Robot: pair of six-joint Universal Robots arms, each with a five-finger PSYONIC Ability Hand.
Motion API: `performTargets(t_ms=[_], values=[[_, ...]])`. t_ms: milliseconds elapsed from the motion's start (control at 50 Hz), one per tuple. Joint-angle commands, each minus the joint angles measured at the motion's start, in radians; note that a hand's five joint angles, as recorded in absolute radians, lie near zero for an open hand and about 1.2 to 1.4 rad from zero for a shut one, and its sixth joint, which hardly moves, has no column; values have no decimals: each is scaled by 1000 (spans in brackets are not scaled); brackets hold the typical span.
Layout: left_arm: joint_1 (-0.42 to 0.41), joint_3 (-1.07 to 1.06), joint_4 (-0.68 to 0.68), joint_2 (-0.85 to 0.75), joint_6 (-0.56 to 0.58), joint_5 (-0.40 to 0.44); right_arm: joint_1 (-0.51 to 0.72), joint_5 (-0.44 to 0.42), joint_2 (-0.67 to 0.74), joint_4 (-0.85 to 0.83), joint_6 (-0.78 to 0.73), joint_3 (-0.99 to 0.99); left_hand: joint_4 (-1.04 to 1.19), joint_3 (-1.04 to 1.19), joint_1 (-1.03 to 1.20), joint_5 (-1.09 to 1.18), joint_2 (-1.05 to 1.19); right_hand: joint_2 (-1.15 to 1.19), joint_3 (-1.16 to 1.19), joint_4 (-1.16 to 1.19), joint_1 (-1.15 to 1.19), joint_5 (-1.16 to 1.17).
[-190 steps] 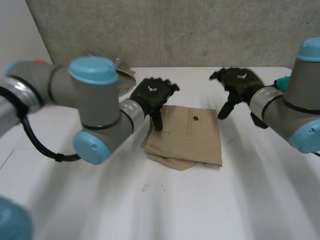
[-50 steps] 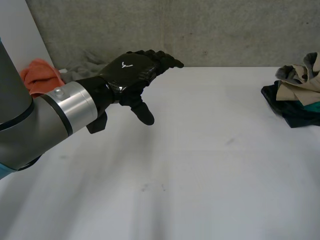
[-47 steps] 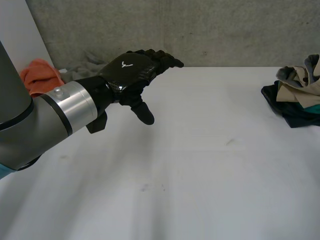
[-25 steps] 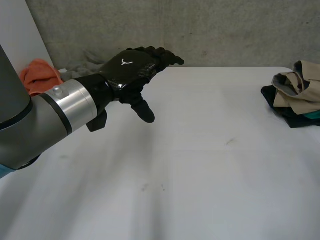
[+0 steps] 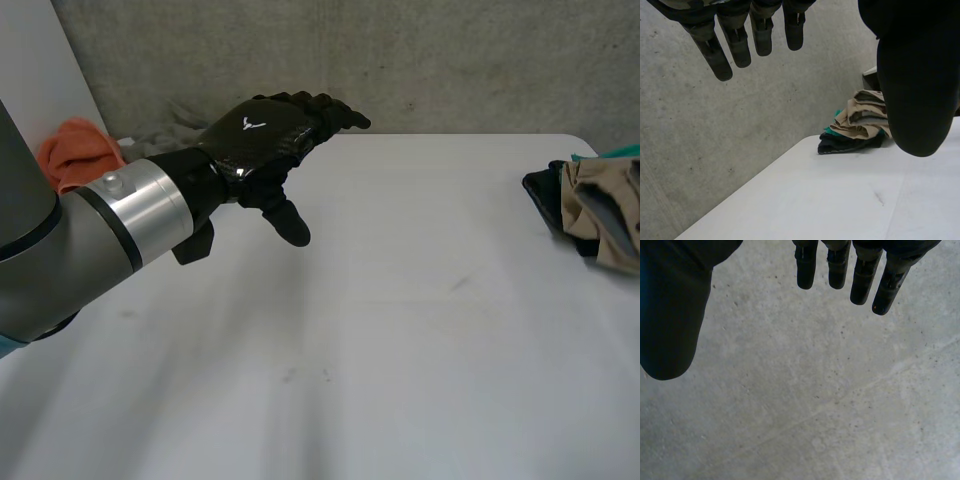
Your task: Fold the laundry.
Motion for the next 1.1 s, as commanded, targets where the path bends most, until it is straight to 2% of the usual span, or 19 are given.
performTargets(t_ms=[20, 160, 400, 580, 720, 880, 1100], values=[[3, 0, 0, -2, 0, 1, 19, -2, -21, 70, -12, 56, -30, -36, -15, -47, -30, -47, -40, -60, -28, -60], [5, -3, 0, 0, 0, 1, 63, -22, -34, 111, -13, 104, -30, -36, -15, -47, -30, -47, -40, -60, -28, -60], [2, -6, 2, -2, 0, 1, 71, -166, -57, 321, -12, 140, -30, -36, -15, -47, -30, -47, -40, -60, -28, -60], [0, -10, 5, -3, 0, 1, 112, -278, -23, 381, -3, 122, -30, -36, -15, -47, -30, -47, -40, -60, -28, -60], [0, -15, 5, -5, 2, 3, 183, -265, 46, 387, 7, 50, -30, -36, -15, -47, -30, -47, -40, -60, -28, -60], [0, -21, 21, -6, 2, 4, 247, -219, 178, 386, 94, -89, -30, -36, -15, -47, -30, -47, -40, -60, -28, -60], [2, -26, 32, -12, 5, 4, 309, -163, 308, 395, 100, -232, -30, -36, -15, -47, -30, -46, -39, -59, -27, -59]])
